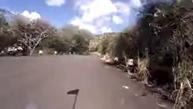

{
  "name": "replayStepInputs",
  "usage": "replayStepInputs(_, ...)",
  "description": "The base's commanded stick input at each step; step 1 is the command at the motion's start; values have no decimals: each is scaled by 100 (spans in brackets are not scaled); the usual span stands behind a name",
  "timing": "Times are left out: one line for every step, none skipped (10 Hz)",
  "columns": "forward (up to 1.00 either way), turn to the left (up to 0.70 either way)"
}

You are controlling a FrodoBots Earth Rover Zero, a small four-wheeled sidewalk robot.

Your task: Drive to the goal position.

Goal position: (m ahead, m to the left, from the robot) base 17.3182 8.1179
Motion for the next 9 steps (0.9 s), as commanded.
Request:
replayStepInputs(70, 0)
replayStepInputs(70, 0)
replayStepInputs(70, 0)
replayStepInputs(70, 0)
replayStepInputs(70, 0)
replayStepInputs(70, 0)
replayStepInputs(70, 0)
replayStepInputs(70, 0)
replayStepInputs(70, 0)
